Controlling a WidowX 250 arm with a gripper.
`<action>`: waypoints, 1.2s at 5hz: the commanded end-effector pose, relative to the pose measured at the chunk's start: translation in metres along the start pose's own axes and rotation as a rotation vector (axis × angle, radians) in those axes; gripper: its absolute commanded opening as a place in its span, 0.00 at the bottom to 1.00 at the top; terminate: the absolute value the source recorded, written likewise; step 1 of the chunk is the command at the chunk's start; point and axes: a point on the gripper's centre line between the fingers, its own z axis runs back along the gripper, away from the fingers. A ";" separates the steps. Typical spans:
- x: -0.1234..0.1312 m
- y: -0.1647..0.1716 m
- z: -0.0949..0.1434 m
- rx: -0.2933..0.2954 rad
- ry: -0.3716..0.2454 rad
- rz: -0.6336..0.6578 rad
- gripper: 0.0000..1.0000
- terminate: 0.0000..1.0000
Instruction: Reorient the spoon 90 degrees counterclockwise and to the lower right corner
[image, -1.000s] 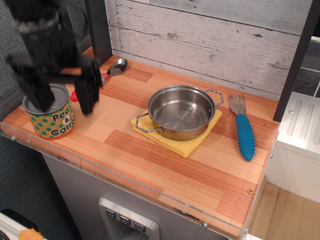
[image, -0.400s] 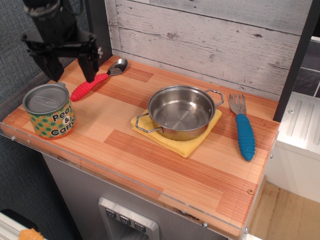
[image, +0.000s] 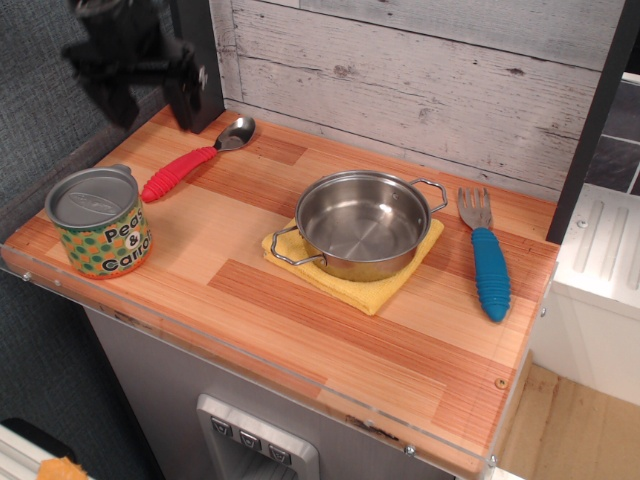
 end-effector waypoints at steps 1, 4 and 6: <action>0.027 -0.003 -0.025 0.072 0.057 -0.104 1.00 0.00; 0.014 0.001 -0.051 0.122 0.082 -0.156 1.00 0.00; 0.007 0.006 -0.065 0.116 0.105 -0.147 1.00 0.00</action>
